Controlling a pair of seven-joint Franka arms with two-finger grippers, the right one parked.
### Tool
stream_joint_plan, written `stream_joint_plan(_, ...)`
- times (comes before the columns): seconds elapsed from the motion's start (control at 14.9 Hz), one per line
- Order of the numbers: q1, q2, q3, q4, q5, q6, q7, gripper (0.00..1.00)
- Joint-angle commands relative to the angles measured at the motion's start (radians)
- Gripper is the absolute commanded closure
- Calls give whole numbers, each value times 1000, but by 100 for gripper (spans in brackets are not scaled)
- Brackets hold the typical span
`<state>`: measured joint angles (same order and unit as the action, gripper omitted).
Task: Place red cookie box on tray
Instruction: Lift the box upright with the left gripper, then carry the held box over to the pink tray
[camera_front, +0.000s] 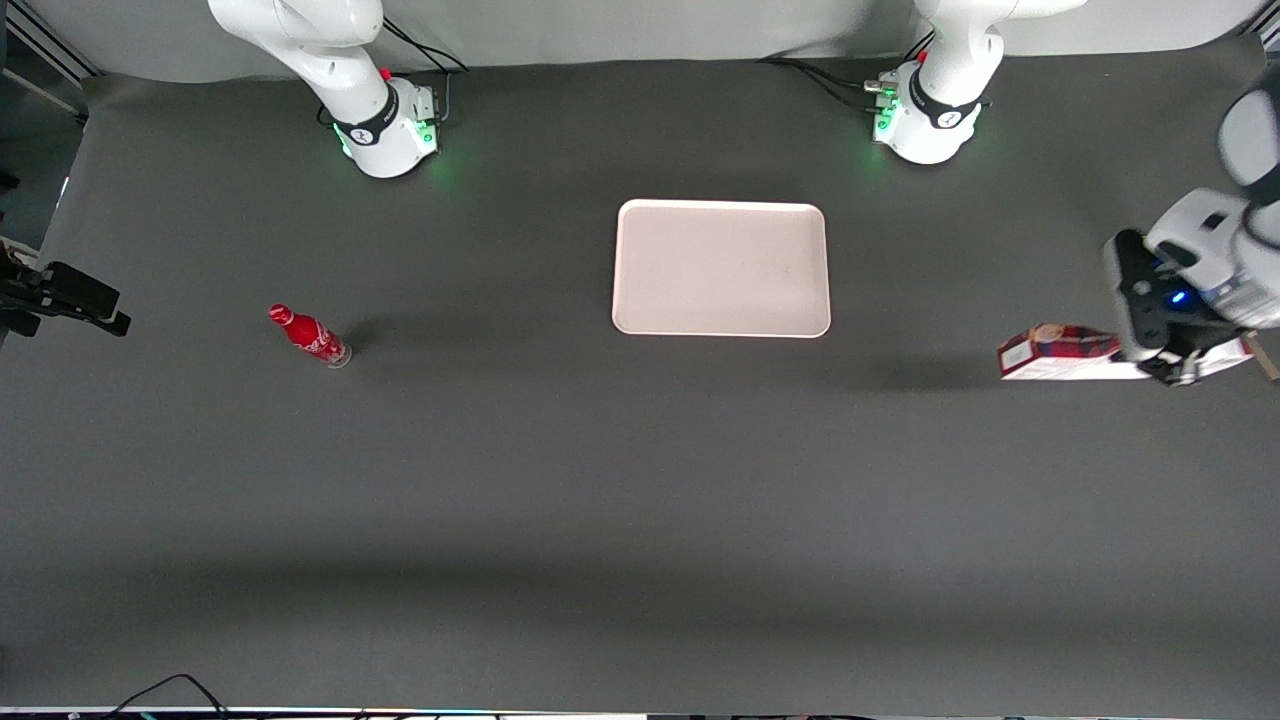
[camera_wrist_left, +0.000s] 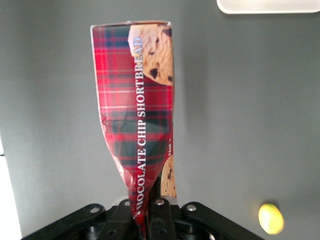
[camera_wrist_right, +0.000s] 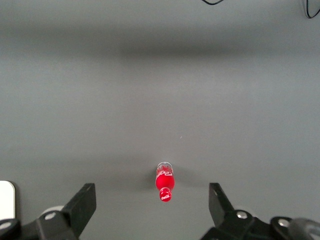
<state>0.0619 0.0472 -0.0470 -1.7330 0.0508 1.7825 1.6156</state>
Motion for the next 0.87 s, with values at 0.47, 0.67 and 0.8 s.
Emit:
stream_joint_plan(0.47,-7,14,-29,162,-15,-199,-357,100)
stream_joint_plan(0.67,-7,16,-124,161,-19,-224,-656,100)
stream_joint_plan(0.8,-11,14,-169,129,-37,-241,-892,100)
